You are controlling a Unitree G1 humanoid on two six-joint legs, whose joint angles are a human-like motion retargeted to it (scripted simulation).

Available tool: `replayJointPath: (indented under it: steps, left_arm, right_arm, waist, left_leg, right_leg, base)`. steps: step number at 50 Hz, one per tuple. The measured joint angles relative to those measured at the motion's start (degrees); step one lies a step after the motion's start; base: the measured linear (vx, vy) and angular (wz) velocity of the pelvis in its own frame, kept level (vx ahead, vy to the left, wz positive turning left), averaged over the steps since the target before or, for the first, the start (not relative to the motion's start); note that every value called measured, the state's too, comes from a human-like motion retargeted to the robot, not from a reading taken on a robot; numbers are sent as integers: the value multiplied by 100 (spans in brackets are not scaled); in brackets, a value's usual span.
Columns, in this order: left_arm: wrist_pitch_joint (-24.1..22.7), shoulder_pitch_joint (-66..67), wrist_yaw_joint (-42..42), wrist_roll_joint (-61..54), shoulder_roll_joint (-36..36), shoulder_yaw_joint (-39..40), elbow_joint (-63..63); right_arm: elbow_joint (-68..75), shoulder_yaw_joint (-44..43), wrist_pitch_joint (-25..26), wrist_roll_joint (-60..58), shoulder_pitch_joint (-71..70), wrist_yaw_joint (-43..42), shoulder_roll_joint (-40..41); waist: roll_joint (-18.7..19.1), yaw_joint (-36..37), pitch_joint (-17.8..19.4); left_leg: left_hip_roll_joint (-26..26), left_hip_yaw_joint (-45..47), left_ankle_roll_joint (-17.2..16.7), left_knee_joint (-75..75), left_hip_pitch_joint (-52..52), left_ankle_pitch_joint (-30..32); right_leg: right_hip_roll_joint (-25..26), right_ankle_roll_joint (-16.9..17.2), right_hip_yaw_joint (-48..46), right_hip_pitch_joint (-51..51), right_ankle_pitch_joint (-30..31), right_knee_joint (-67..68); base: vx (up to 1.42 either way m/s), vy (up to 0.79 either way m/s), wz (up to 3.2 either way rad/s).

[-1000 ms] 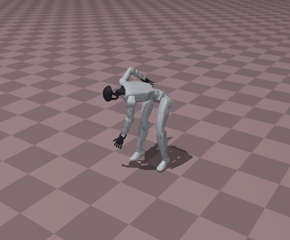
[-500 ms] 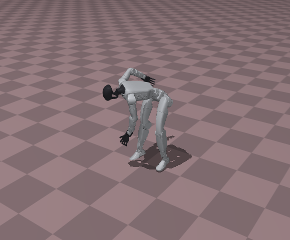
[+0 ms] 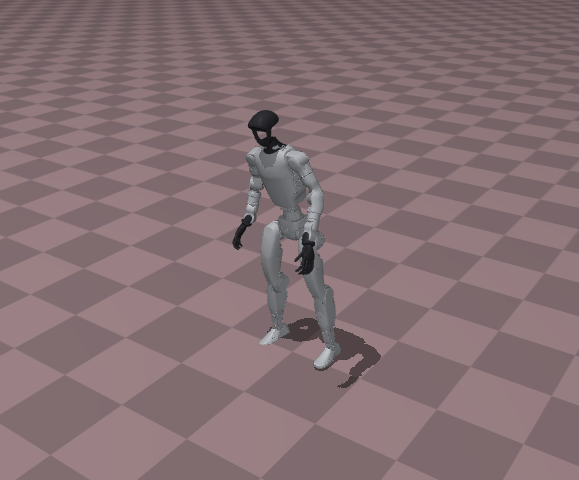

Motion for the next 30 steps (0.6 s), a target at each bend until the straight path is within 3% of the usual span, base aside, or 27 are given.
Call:
replayJointPath:
  steps: [11,15,16,23,30]
  left_arm:
    - [497,455,-127,50,-539,624,1399]
    - [590,597,-475,140,-697,919,2011]
    - [577,700,-480,-87,-682,877,2084]
    - [538,933,-332,-326,-890,1406,2553]
    - [449,1226,-417,-720,-1046,1779,2202]
  right_arm:
    - [794,226,374,1,-441,177,538]
    - [929,273,379,-28,-356,404,690]
    - [901,383,179,16,-276,510,684]
    - [762,547,69,-260,-97,861,723]
    - [774,564,175,-610,-106,1109,721]
  waist:
    - [-114,904,-695]
    - [-287,1140,-938]
    - [-319,1158,-988]
    - [-491,1248,-1086]
    - [-536,1126,-1178]
  left_leg:
    - [-160,-543,202,-5,664,-293]
    - [-233,-712,200,-5,674,-315]
    - [-230,-773,204,3,704,-349]
    - [-290,-966,201,6,754,-367]
    - [-286,-971,189,-5,736,-390]
  right_leg:
    - [-226,-171,-542,897,-547,202]
    - [-300,-172,-719,1041,-586,142]
    - [-299,-232,-766,1087,-662,187]
    - [-358,-302,-975,1265,-735,172]
    - [-350,-295,-1005,1274,-708,126]
  base:
    - [15,5,43]
    - [9,4,39]
    - [10,4,42]
    - [4,2,20]
    - [0,0,0]
